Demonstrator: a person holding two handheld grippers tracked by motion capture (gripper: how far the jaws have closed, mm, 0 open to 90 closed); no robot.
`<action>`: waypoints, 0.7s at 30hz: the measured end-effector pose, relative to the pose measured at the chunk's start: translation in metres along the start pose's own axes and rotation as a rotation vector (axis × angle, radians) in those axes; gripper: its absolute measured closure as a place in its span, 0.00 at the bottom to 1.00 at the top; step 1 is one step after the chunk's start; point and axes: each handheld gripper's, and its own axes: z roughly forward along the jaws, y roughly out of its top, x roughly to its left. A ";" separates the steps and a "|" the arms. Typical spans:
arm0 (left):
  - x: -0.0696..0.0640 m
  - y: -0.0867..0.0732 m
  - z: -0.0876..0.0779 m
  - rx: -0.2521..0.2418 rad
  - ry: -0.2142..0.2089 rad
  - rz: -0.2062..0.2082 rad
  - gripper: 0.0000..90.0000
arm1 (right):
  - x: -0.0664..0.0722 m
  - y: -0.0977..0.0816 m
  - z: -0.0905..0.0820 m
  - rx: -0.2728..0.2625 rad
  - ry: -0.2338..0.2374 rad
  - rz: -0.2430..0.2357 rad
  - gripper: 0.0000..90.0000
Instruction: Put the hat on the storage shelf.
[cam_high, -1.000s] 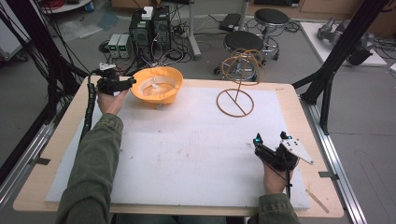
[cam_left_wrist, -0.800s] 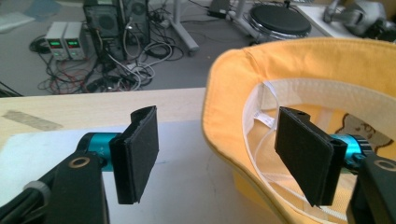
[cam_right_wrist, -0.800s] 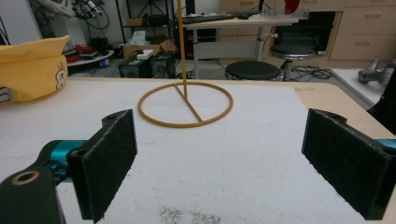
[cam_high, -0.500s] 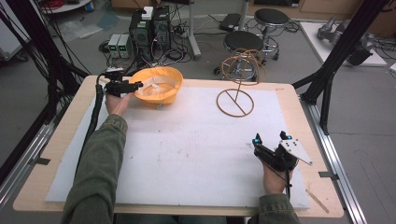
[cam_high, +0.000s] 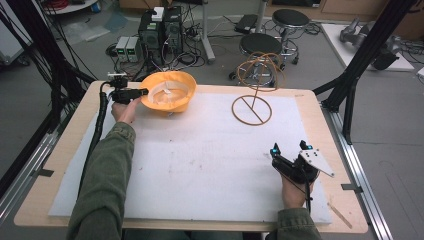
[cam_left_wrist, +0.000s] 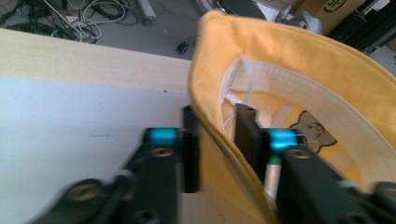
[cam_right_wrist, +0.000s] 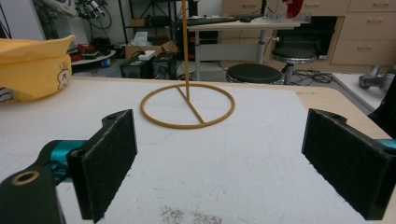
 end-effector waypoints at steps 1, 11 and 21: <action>0.000 0.000 0.000 -0.002 -0.007 -0.015 0.95 | 0.000 0.000 0.000 0.000 0.000 0.000 0.10; -0.012 0.000 -0.001 -0.032 0.005 0.026 0.97 | -0.001 0.000 -0.001 0.004 0.003 0.002 0.10; -0.025 -0.004 -0.010 -0.104 -0.010 0.072 0.97 | -0.002 0.000 -0.003 0.010 0.004 0.013 0.10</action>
